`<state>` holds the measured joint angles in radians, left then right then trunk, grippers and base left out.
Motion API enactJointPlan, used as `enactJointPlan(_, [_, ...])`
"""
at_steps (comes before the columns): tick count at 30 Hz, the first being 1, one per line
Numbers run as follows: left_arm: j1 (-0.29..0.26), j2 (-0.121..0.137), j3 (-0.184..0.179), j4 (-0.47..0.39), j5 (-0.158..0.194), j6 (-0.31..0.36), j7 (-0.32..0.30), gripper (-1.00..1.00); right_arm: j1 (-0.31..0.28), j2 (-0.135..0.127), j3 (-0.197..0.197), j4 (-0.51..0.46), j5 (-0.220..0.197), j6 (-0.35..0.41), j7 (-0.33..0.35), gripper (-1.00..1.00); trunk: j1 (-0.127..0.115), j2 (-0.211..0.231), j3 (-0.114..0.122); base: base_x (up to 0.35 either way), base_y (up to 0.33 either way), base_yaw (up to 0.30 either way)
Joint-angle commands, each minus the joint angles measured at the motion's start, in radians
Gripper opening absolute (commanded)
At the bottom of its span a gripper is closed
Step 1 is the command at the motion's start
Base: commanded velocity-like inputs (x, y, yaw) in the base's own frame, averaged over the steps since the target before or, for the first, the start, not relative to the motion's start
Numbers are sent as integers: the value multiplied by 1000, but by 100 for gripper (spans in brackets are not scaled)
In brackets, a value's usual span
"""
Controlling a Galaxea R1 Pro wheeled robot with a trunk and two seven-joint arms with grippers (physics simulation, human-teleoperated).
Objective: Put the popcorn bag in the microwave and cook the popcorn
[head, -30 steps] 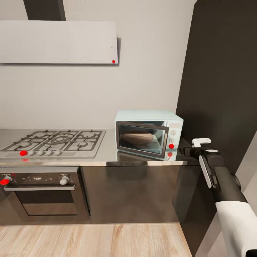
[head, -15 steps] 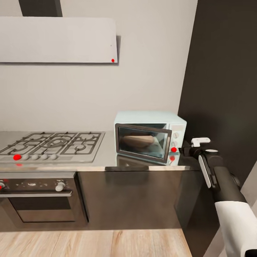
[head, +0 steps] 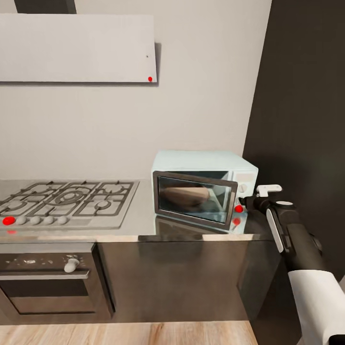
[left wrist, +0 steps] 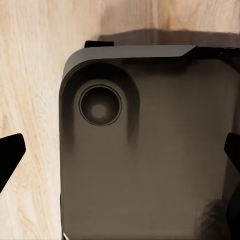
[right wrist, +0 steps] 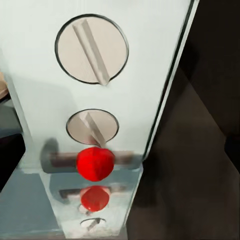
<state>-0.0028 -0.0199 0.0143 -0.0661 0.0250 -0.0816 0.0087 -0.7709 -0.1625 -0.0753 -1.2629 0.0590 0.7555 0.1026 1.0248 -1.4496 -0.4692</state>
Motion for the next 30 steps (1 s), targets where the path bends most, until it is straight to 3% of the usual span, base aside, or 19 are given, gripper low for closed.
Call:
enactJointPlan(1, [0, -1, 1, 0, 3, -3, 1, 100, -1, 0, -1, -1, 6, 5, 10, 100, 0, -1, -1, 157, 0, 0])
enactJointPlan(4, [0, -1, 1, 0, 3, -3, 1, 100, -1, 0, -1, -1, 6, 8, 19, 100, 0, -1, -1, 92, 0, 0])
enactJointPlan(11, [0, -1, 1, 0, 3, -3, 1, 100, 28, -2, -1, -6, 9, 5, 190, 100, 0, -1, -1, 6, 0, 0])
enactJointPlan(18, [0, -2, 1, -1, 2, -3, 1, 100, 31, -6, -1, -1, 6, -36, 243, 100, 0, -1, -1, 0, 0, 0])
enactJointPlan(30, [0, -2, 1, 0, 3, -3, 1, 100, 31, -8, 0, 3, 10, -42, 439, 100, 0, -1, -1, 0, 0, 0])
